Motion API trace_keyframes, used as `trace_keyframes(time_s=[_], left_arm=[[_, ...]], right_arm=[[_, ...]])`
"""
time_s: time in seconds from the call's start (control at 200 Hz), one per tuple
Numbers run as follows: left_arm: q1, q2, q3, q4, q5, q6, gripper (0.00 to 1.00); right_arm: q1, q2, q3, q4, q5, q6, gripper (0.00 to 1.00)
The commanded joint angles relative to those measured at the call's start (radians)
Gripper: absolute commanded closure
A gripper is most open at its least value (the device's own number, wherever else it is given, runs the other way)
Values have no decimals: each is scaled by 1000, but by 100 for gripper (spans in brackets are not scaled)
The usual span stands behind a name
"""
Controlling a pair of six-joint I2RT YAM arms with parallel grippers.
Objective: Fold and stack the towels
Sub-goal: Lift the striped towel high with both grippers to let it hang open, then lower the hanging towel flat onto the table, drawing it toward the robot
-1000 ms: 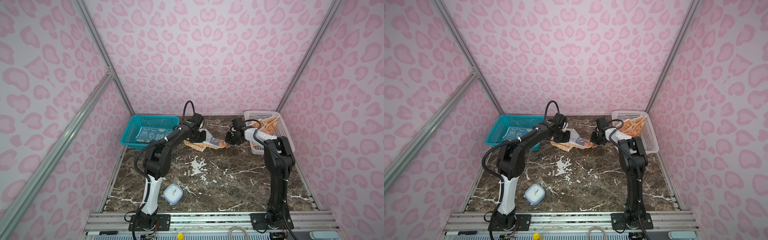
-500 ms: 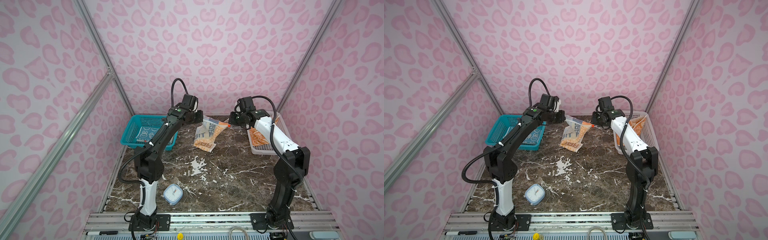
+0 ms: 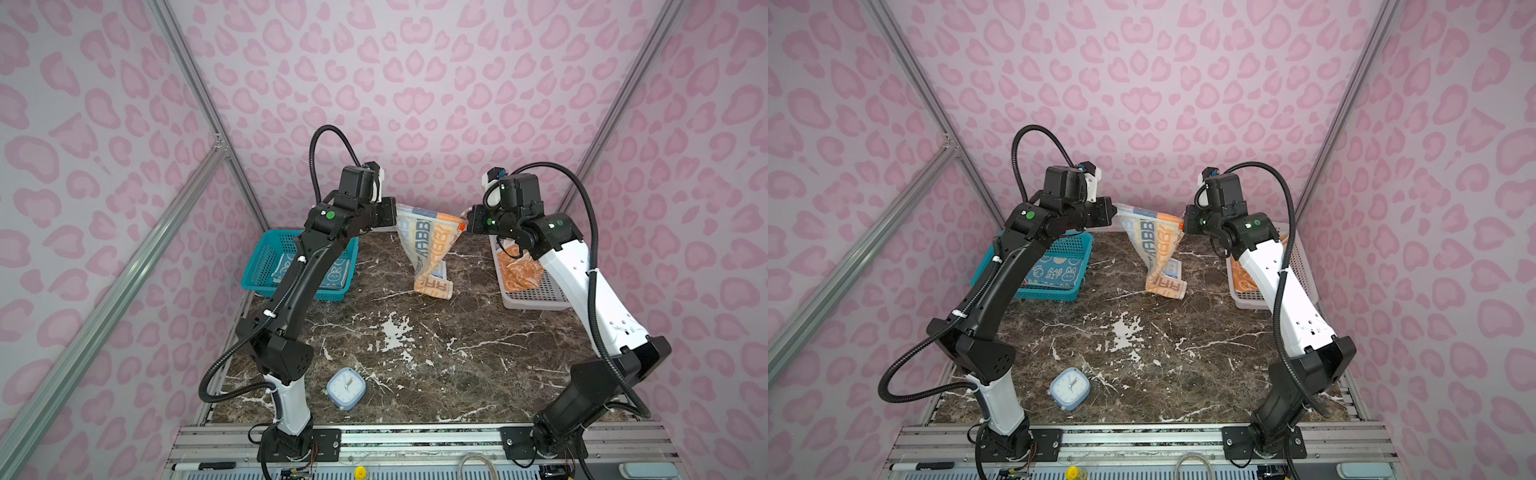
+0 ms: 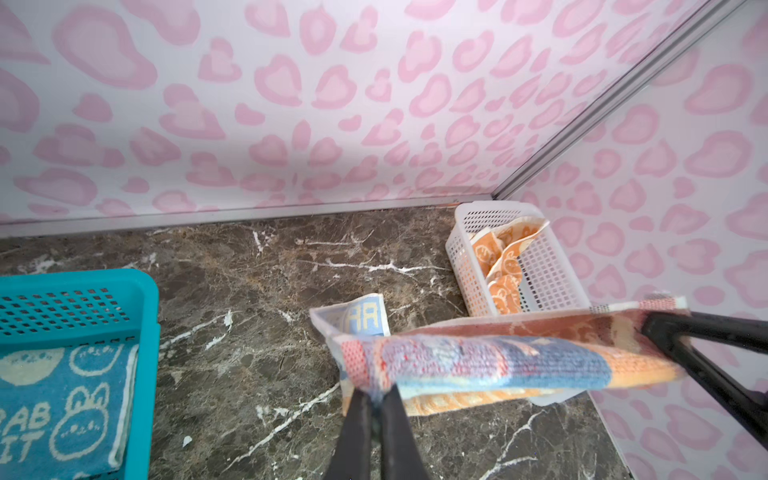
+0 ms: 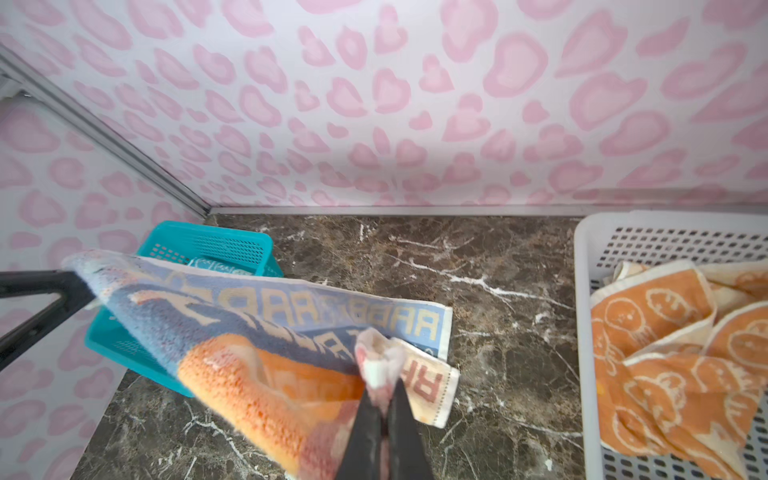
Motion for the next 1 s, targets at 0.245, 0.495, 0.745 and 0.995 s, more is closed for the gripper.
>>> trace_keyframes(time_s=[0.245,0.495,0.745,0.995], left_arm=[[-16,-216,-145,71,-11,24,97],[-44,-349,-171,79,26,-24,97],[-16,-266,-67,10,8,-77,97],[69,20,-9,-49,29,-89,97]], right_arm=[[56,-222,-71,32,129,-108,100],[76,-342,-57,46,111,-123,100],[61,-211,122,-74,141,-83,100],[-11,127,281,-255,104,-13,100]])
